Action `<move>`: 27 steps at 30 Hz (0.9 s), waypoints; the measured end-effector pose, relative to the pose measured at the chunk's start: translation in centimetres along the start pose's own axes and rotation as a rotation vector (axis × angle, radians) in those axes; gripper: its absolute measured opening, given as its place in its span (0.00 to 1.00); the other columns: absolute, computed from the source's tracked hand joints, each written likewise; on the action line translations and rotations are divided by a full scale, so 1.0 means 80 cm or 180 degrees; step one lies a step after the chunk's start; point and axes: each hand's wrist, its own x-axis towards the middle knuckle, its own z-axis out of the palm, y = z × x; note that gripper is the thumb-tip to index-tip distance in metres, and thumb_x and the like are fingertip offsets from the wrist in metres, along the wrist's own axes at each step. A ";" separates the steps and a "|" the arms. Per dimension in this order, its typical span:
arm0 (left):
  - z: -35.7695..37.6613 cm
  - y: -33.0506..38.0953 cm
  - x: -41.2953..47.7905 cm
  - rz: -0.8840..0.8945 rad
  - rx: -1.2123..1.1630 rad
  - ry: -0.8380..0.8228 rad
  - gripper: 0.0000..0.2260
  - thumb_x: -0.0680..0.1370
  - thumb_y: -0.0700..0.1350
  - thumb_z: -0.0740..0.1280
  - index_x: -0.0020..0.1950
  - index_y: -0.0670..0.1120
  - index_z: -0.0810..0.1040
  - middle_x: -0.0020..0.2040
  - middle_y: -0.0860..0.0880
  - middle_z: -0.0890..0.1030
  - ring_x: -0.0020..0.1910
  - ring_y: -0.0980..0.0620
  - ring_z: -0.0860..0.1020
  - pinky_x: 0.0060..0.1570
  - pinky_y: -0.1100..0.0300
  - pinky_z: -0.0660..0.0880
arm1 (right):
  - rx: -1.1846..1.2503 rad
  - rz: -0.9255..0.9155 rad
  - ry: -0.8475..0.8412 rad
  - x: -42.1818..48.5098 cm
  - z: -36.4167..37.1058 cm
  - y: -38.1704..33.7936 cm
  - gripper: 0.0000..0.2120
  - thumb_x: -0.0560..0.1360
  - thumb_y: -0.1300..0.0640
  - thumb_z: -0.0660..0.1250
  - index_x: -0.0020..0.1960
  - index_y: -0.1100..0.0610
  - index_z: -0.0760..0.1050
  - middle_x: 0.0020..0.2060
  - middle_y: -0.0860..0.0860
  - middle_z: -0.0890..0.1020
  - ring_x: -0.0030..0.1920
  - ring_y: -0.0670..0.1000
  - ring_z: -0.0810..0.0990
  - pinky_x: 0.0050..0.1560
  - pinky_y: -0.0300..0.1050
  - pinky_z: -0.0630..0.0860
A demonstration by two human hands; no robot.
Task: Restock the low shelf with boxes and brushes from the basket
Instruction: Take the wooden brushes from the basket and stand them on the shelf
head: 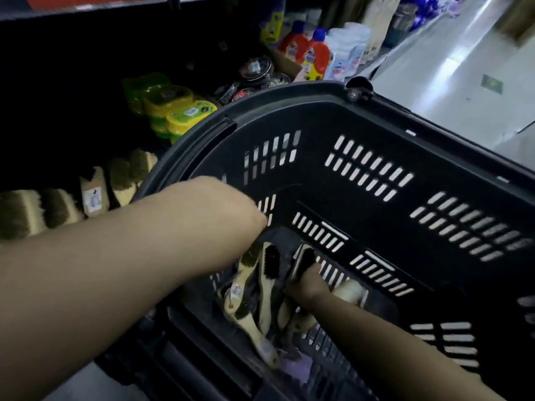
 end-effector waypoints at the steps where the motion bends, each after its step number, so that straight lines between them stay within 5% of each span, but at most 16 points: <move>1: 0.001 0.006 0.002 -0.0014 0.0016 -0.0317 0.11 0.79 0.47 0.59 0.61 0.52 0.71 0.51 0.52 0.75 0.53 0.48 0.76 0.47 0.56 0.72 | 0.0092 0.0067 0.0020 -0.002 0.000 0.000 0.38 0.73 0.52 0.70 0.73 0.66 0.54 0.64 0.59 0.73 0.63 0.59 0.73 0.60 0.46 0.70; 5: 0.002 0.017 0.008 -0.0091 -0.0375 -0.0757 0.14 0.81 0.48 0.58 0.66 0.48 0.67 0.55 0.50 0.76 0.49 0.51 0.74 0.44 0.60 0.67 | 0.1724 0.0199 -0.0460 -0.036 -0.034 -0.023 0.11 0.75 0.68 0.62 0.58 0.64 0.70 0.38 0.57 0.81 0.36 0.53 0.81 0.32 0.43 0.76; 8: -0.003 0.014 0.009 -0.0340 -0.1182 -0.0717 0.14 0.81 0.52 0.56 0.63 0.46 0.66 0.50 0.50 0.76 0.40 0.53 0.72 0.32 0.63 0.67 | 0.3320 -0.0218 -0.1630 -0.079 -0.074 -0.052 0.16 0.72 0.72 0.63 0.60 0.66 0.71 0.45 0.60 0.84 0.45 0.55 0.84 0.43 0.46 0.82; 11: -0.010 0.006 0.011 -0.0498 -0.2129 -0.0645 0.13 0.80 0.55 0.59 0.56 0.47 0.69 0.52 0.50 0.77 0.35 0.58 0.71 0.22 0.70 0.67 | 0.3734 -0.0926 -0.2250 -0.124 -0.096 -0.086 0.17 0.69 0.68 0.67 0.57 0.64 0.74 0.50 0.61 0.83 0.49 0.55 0.84 0.48 0.47 0.81; 13: -0.012 0.001 0.010 -0.0529 -0.2740 -0.0417 0.08 0.77 0.54 0.63 0.50 0.51 0.74 0.50 0.51 0.79 0.39 0.57 0.76 0.34 0.70 0.74 | 0.3854 -0.1332 -0.2270 -0.147 -0.097 -0.108 0.18 0.66 0.67 0.69 0.56 0.64 0.75 0.48 0.59 0.84 0.47 0.54 0.84 0.45 0.44 0.81; 14: -0.012 -0.001 0.009 -0.0572 -0.3030 -0.0274 0.09 0.76 0.53 0.66 0.52 0.50 0.76 0.49 0.50 0.81 0.44 0.53 0.79 0.45 0.62 0.77 | 0.3862 -0.1513 -0.2195 -0.154 -0.096 -0.115 0.19 0.66 0.66 0.70 0.56 0.63 0.75 0.46 0.58 0.84 0.45 0.52 0.85 0.44 0.42 0.81; 17: -0.014 -0.003 0.007 -0.0675 -0.3518 -0.0078 0.15 0.72 0.48 0.71 0.58 0.48 0.77 0.47 0.46 0.83 0.49 0.46 0.81 0.54 0.47 0.76 | 0.3537 -0.1830 -0.1716 -0.157 -0.097 -0.122 0.16 0.67 0.61 0.72 0.54 0.59 0.77 0.41 0.52 0.84 0.41 0.47 0.84 0.40 0.38 0.79; 20: -0.008 -0.004 0.012 -0.0689 -0.3724 -0.0119 0.14 0.73 0.44 0.71 0.58 0.49 0.75 0.42 0.50 0.84 0.40 0.55 0.81 0.39 0.61 0.77 | 0.2303 -0.1693 -0.1402 -0.142 -0.119 -0.108 0.12 0.72 0.46 0.67 0.48 0.53 0.82 0.42 0.51 0.83 0.42 0.48 0.81 0.43 0.40 0.77; 22: -0.004 -0.003 0.015 -0.0839 -0.3961 -0.0182 0.11 0.76 0.39 0.67 0.57 0.47 0.73 0.37 0.50 0.84 0.33 0.57 0.80 0.30 0.66 0.76 | 0.1103 -0.1023 -0.1163 -0.112 -0.129 -0.080 0.20 0.74 0.40 0.63 0.40 0.55 0.81 0.36 0.52 0.83 0.35 0.47 0.79 0.39 0.40 0.74; 25: -0.005 0.001 0.012 -0.0979 -0.4266 -0.0269 0.14 0.79 0.34 0.59 0.63 0.44 0.67 0.39 0.46 0.80 0.33 0.53 0.80 0.34 0.59 0.81 | -0.0308 0.0141 -0.0657 -0.056 -0.110 -0.008 0.15 0.79 0.47 0.60 0.42 0.56 0.76 0.36 0.53 0.79 0.33 0.47 0.76 0.34 0.37 0.72; 27: -0.003 0.003 0.012 -0.1016 -0.4214 -0.0207 0.15 0.79 0.33 0.56 0.65 0.44 0.65 0.39 0.46 0.79 0.31 0.54 0.79 0.29 0.60 0.79 | 0.0179 0.0920 -0.0491 -0.045 -0.077 0.036 0.13 0.78 0.50 0.63 0.53 0.60 0.74 0.44 0.57 0.79 0.40 0.52 0.77 0.38 0.42 0.74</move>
